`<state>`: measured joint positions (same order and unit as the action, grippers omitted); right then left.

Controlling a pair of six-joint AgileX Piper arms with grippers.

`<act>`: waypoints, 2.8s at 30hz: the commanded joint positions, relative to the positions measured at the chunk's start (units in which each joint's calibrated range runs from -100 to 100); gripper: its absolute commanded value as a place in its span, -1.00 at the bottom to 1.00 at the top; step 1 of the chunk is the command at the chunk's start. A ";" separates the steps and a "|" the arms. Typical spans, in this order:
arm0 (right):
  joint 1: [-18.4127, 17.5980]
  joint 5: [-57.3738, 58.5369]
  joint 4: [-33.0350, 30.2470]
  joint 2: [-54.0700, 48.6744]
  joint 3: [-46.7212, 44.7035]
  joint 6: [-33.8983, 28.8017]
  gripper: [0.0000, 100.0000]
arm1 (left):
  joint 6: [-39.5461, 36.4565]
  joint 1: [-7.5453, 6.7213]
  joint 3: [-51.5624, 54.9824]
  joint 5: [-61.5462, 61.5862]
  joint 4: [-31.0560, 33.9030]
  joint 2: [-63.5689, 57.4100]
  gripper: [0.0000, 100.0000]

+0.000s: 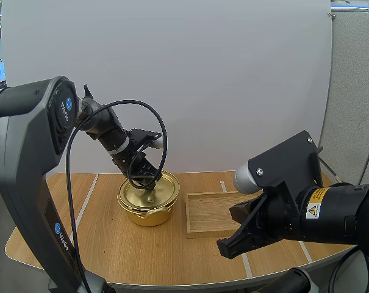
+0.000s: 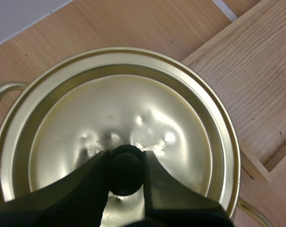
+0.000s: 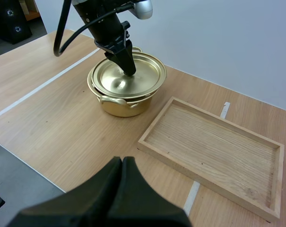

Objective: Open the pot, put the pineapple inside, and close it

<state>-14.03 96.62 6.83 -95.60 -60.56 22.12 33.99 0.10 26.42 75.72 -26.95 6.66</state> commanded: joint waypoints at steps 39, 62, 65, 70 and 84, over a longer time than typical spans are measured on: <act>0.18 -0.15 -0.26 -0.46 0.00 0.50 -1.00 | -3.74 -0.14 -5.59 7.34 8.15 -9.80 -1.00; 0.18 -0.15 -0.26 -0.46 0.00 0.50 -1.00 | -2.03 -0.14 -2.53 7.01 2.97 -0.90 -1.00; 0.18 -0.15 -0.26 -0.46 0.00 0.50 -1.00 | -1.84 -0.14 -2.53 7.22 2.35 0.26 -1.00; 0.18 -0.15 -0.26 -0.46 0.00 0.50 -1.00 | -1.84 -0.14 -2.53 7.41 2.35 1.61 -1.00; 0.18 -0.15 -0.26 -0.46 0.00 0.50 -1.00 | -1.84 -0.14 -2.53 10.86 2.35 1.49 -0.04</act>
<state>-14.03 96.62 6.83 -95.60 -60.56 22.12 32.37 -0.07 23.69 83.83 -23.71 7.45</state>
